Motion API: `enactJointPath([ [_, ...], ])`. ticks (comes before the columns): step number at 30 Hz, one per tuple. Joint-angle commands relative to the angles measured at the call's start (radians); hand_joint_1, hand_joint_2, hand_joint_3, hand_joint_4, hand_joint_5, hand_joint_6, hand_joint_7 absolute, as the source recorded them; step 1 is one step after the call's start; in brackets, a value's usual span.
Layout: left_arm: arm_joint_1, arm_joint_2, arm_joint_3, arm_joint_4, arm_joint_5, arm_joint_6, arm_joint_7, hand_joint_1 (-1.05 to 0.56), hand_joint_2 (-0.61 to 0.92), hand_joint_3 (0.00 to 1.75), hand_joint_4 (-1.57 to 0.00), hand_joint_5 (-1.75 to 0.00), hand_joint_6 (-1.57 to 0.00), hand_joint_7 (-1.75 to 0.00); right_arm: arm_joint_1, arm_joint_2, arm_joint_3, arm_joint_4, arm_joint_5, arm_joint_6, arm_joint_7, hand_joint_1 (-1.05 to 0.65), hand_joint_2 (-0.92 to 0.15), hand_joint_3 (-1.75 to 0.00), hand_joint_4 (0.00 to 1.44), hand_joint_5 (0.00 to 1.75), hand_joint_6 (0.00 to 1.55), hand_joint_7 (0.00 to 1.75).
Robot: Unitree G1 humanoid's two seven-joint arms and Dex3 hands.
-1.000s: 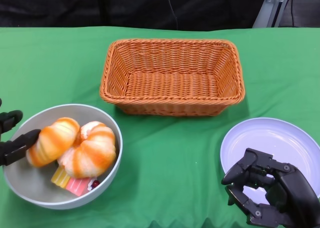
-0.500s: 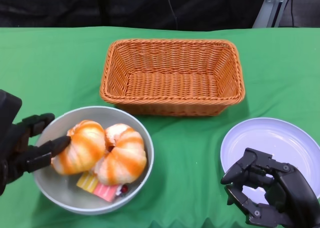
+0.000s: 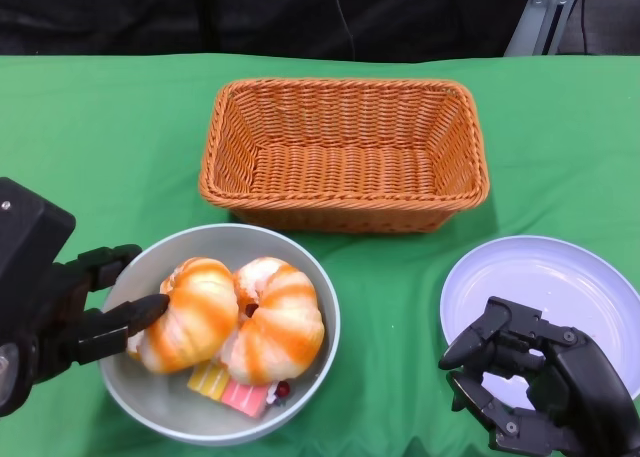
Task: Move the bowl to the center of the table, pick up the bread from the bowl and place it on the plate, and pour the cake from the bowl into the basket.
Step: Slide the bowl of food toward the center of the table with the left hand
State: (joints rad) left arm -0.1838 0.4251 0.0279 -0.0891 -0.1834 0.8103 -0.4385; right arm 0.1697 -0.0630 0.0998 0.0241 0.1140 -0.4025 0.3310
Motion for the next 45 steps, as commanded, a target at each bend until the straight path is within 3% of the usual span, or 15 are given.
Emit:
enactJointPath([
  [1,0.01,-0.008,-0.006,-0.021,-0.03,0.042,-0.013,-0.36,0.92,0.35,0.0,0.0,0.0,0.0,0.0,0.0,-0.001,-0.011,0.002,0.001,-0.007,-0.15,-0.6,-0.8,0.69,1.59,0.7,1.19],
  [45,0.087,-0.161,-0.059,-0.086,-0.097,-0.048,0.029,-0.37,0.92,0.34,0.0,0.0,0.0,0.0,0.01,0.022,0.025,-0.024,-0.011,-0.029,-0.04,-0.14,-0.57,-0.87,0.7,1.6,0.7,1.19],
])
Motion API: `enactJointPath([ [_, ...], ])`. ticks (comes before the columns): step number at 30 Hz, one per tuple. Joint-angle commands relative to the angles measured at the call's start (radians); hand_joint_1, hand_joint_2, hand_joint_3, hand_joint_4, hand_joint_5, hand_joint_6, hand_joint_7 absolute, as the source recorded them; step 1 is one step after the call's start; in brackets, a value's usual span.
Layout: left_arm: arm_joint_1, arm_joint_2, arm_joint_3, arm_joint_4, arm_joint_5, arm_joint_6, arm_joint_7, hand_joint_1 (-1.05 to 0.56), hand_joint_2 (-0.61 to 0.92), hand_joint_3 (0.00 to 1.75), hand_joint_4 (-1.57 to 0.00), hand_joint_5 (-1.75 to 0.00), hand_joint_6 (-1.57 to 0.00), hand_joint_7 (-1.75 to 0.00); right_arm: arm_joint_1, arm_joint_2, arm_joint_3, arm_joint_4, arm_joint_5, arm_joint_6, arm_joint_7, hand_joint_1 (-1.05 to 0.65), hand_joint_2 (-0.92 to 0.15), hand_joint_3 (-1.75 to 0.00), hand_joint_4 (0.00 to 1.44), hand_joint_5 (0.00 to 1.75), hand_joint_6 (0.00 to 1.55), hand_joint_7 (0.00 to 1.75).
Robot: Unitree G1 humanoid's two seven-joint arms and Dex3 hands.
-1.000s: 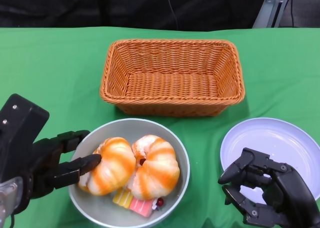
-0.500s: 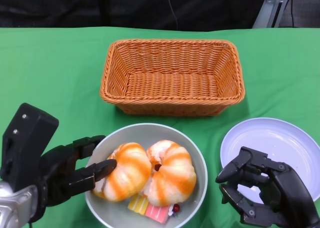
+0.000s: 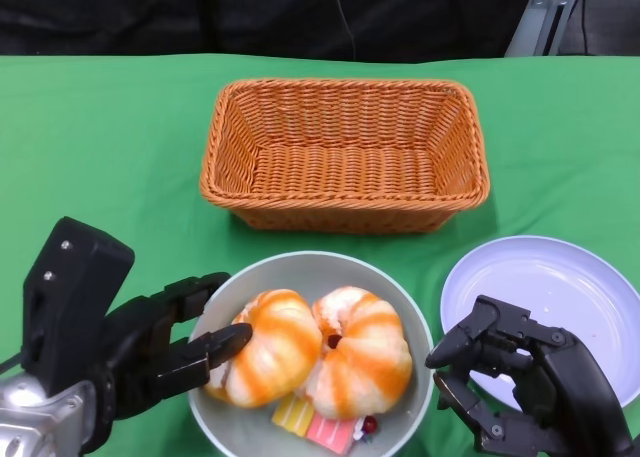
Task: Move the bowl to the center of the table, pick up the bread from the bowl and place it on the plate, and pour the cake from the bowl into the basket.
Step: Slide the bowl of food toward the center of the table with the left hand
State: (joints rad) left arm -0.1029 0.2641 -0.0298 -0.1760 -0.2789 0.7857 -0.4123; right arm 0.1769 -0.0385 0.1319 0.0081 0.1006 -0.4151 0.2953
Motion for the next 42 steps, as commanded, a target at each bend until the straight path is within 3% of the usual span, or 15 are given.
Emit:
enactJointPath([
  [1,0.006,-0.005,0.0,0.011,0.0,-0.035,0.002,-0.38,0.92,0.34,0.0,0.0,0.0,0.0,0.002,-0.003,-0.008,-0.005,0.003,-0.018,-0.004,-0.14,-0.57,-0.86,0.7,1.6,0.7,1.19],
  [6,0.02,-0.019,0.001,0.044,0.037,-0.137,0.028,-0.39,0.92,0.33,-0.06,-0.03,0.0,0.0,0.001,-0.005,-0.008,-0.006,0.004,-0.009,-0.004,-0.14,-0.58,-0.85,0.7,1.59,0.7,1.19],
  [17,0.072,-0.091,0.023,0.09,0.157,-0.451,0.178,-0.36,0.92,0.23,-0.3,-0.13,-0.23,-0.07,-0.003,-0.004,-0.01,0.01,0.004,-0.029,-0.002,-0.13,-0.58,-0.82,0.7,1.6,0.71,1.18],
  [24,0.095,-0.119,0.049,0.123,0.158,-0.665,0.195,-0.36,0.92,0.19,-0.38,-0.15,-0.31,-0.08,-0.003,-0.006,-0.009,0.011,0.005,-0.02,-0.001,-0.13,-0.57,-0.85,0.7,1.6,0.7,1.2],
  [27,0.089,-0.135,0.08,0.161,0.14,-0.782,0.185,-0.37,0.92,0.16,-0.44,-0.16,-0.4,-0.1,-0.003,-0.009,-0.01,0.011,-0.004,-0.02,-0.006,-0.15,-0.57,-0.85,0.69,1.6,0.7,1.19],
  [31,0.06,-0.133,0.118,0.248,0.137,-0.974,0.166,-0.27,0.92,0.18,-0.77,-0.25,-0.76,-0.15,-0.005,-0.01,-0.015,0.019,0.01,-0.024,0.002,-0.14,-0.58,-0.84,0.69,1.6,0.7,1.19],
  [36,0.017,-0.112,0.153,0.349,0.097,-1.121,0.102,-0.18,0.92,0.18,-0.92,-0.34,-0.9,-0.19,-0.001,-0.015,-0.019,0.017,0.03,-0.018,0.018,-0.12,-0.58,-0.84,0.69,1.61,0.7,1.18],
  [39,-0.006,-0.099,0.169,0.423,0.081,-1.201,0.061,-0.09,0.92,0.22,-0.82,-0.76,-1.04,-0.24,0.004,-0.02,-0.024,0.015,0.036,-0.014,0.024,-0.11,-0.57,-0.85,0.7,1.62,0.71,1.18],
  [42,-0.02,-0.089,0.176,0.5,0.092,-1.288,0.042,-0.07,0.91,0.29,-0.81,-1.09,-1.02,-0.56,0.007,-0.025,-0.031,0.021,0.044,-0.017,0.034,-0.11,-0.57,-0.86,0.69,1.61,0.7,1.18],
])
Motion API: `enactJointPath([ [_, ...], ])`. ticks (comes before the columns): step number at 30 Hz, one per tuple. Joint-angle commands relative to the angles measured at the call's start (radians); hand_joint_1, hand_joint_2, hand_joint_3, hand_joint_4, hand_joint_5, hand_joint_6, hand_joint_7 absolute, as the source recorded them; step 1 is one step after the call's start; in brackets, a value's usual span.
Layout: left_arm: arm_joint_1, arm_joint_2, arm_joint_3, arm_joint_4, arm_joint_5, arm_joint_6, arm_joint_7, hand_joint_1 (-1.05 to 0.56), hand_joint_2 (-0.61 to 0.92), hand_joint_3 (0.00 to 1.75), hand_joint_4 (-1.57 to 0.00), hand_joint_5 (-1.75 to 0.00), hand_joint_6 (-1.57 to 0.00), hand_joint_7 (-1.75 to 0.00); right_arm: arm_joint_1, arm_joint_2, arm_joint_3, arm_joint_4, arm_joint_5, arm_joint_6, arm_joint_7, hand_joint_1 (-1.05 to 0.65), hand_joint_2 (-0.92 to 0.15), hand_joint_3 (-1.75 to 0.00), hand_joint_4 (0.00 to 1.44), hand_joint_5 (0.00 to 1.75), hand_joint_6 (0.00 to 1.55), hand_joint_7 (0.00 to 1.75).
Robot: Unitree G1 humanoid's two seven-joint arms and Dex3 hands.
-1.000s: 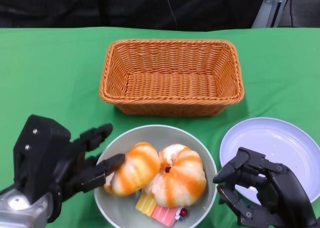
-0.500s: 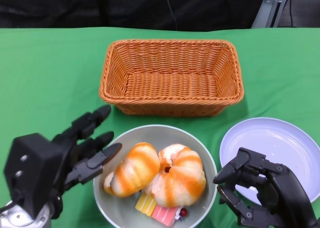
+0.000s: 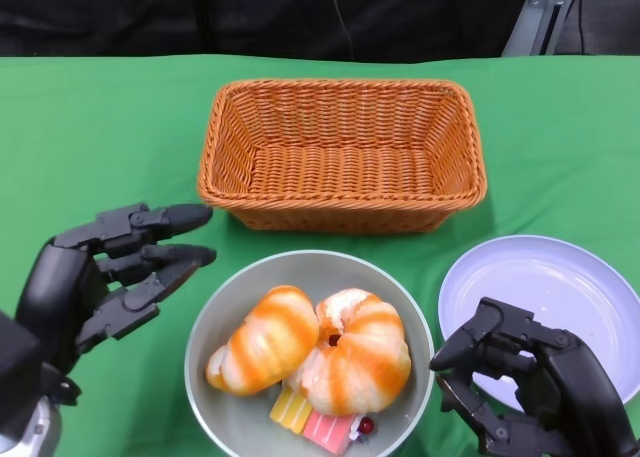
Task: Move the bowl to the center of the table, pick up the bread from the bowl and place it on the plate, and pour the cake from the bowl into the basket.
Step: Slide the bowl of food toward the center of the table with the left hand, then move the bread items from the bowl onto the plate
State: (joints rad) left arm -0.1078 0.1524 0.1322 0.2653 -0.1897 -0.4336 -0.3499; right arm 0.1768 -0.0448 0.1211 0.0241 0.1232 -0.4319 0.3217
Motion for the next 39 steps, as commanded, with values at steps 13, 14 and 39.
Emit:
enactJointPath([
  [13,-0.102,0.015,0.026,0.393,0.102,-0.32,0.088,-0.02,0.68,0.75,-0.79,-1.39,-0.86,-1.07,-0.002,-0.038,-0.075,0.017,0.011,-0.027,0.005,-0.14,-0.65,-0.71,0.67,1.56,0.68,1.16],
  [14,-0.109,0.012,0.026,0.407,0.103,-0.331,0.093,-0.02,0.68,0.76,-0.79,-1.4,-0.84,-1.1,-0.004,-0.035,-0.082,0.014,0.012,-0.028,-0.001,-0.14,-0.66,-0.67,0.69,1.53,0.69,1.13],
  [39,-0.176,-0.022,0.027,0.537,0.161,-0.393,0.227,0.0,0.63,0.9,-0.77,-1.44,-0.83,-1.12,-0.224,-0.15,0.136,-0.447,-0.74,0.13,-0.008,-0.66,-0.9,0.0,0.56,0.54,0.67,0.04],
])
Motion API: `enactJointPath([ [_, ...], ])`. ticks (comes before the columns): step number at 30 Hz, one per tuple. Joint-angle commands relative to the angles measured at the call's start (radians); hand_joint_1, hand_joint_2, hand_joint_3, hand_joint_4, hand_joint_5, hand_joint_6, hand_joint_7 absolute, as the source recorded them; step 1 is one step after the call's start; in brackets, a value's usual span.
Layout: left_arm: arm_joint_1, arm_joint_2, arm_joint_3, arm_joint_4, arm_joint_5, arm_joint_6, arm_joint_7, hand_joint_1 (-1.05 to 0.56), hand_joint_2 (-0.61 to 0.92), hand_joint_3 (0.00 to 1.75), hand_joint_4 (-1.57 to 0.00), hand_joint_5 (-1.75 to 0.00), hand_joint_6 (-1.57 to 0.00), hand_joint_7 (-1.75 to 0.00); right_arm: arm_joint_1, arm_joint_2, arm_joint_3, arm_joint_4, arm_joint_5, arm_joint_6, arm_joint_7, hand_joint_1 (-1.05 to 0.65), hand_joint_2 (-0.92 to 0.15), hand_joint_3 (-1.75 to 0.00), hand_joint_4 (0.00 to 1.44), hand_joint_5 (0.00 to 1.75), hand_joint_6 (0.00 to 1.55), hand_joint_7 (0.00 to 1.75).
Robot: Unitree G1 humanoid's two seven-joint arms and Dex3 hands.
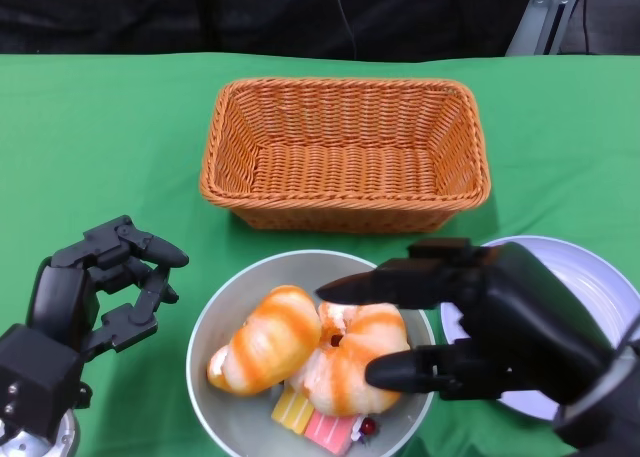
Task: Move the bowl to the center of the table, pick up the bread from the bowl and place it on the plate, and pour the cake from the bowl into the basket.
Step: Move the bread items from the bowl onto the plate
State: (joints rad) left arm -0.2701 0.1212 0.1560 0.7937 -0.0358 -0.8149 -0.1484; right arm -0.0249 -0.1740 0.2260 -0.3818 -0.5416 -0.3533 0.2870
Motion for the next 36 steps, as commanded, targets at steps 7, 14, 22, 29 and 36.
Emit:
enactJointPath([
  [7,-0.019,0.007,-0.001,0.017,0.035,-0.011,0.064,-0.01,0.62,0.91,-0.79,-1.45,-0.83,-1.13,-0.072,-0.008,0.135,-0.065,-0.304,0.131,0.016,-0.72,-0.91,-0.01,0.62,0.32,0.65,0.0],
  [14,-0.019,-0.009,-0.002,0.011,0.027,-0.001,0.072,-0.04,0.62,0.93,-0.74,-1.53,-0.79,-1.21,-0.084,0.001,0.221,-0.001,-0.54,0.136,-0.148,-0.79,-0.91,0.0,0.61,0.24,0.61,0.0],
  [22,-0.009,-0.032,-0.007,-0.026,0.016,0.053,0.074,-0.13,0.91,0.31,-0.82,-1.42,-0.82,-1.08,-0.128,0.028,0.302,0.11,-0.682,0.168,-0.337,-0.8,-0.92,-0.01,0.59,0.23,0.56,0.0],
  [29,0.008,-0.035,-0.022,-0.084,0.031,0.133,0.09,-0.32,0.91,0.04,-0.71,-1.74,-0.65,-1.51,-0.163,0.025,0.341,0.178,-0.672,0.173,-0.367,-0.83,-0.92,-0.04,0.51,0.24,0.54,0.01],
  [36,0.005,-0.052,0.006,-0.085,-0.119,0.145,-0.038,-0.21,0.92,0.11,-0.7,-1.71,-0.67,-1.37,-0.212,0.011,0.374,0.292,-0.643,0.118,-0.438,-0.81,-0.92,-0.03,0.52,0.29,0.58,0.03],
])
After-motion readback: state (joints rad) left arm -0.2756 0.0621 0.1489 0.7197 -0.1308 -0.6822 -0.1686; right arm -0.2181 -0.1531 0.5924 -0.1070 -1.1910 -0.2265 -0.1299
